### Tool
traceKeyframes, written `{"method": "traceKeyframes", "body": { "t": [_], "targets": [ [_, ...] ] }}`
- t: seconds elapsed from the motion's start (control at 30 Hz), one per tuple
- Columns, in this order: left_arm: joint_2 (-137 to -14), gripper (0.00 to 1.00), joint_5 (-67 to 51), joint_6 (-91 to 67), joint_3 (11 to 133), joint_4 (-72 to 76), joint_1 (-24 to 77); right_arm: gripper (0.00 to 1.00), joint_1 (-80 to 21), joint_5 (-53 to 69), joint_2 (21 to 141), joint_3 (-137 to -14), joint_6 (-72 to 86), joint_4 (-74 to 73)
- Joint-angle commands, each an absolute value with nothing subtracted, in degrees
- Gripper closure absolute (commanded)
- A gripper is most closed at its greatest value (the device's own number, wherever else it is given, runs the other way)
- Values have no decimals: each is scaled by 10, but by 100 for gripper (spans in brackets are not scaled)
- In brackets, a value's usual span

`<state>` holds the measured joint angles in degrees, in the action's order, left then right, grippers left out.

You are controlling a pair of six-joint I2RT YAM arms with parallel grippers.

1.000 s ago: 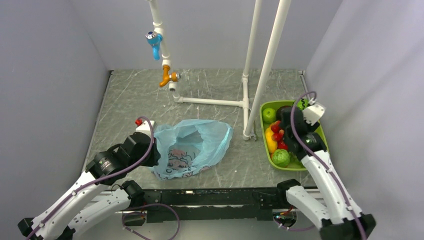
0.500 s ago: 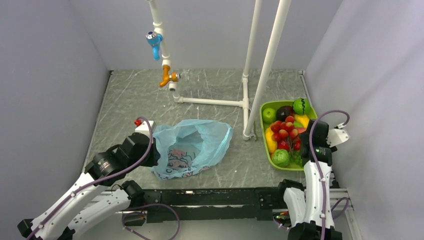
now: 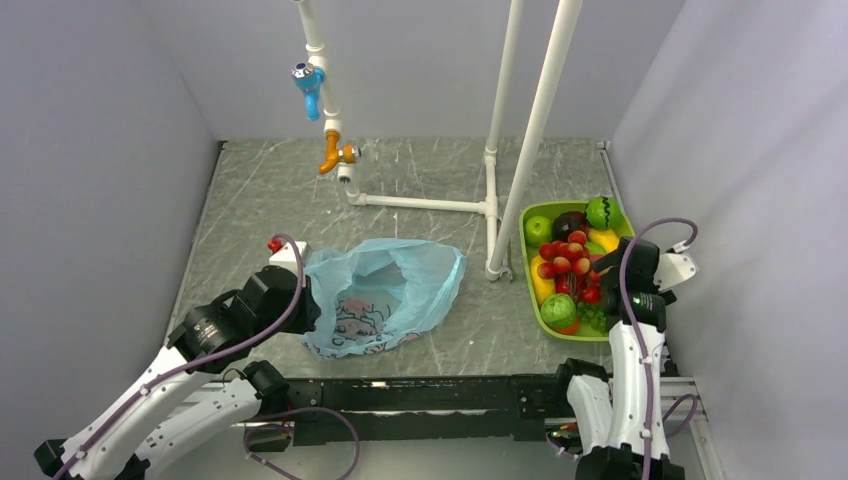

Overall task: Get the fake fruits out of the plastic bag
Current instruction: Place the fake fruit in the bin.

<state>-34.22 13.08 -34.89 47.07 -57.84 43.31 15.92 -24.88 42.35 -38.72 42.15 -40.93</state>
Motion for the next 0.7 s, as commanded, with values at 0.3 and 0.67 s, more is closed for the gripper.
{"method": "traceKeyframes", "body": {
  "t": [0.3,0.67],
  "targets": [
    [-345,100,105,-332,476,-557,433,5,159,-227,381,-506,368,-454],
    [-314,100,125,-350,480,-559,433,5,143,71,341,-509,303,-546]
  ]
}}
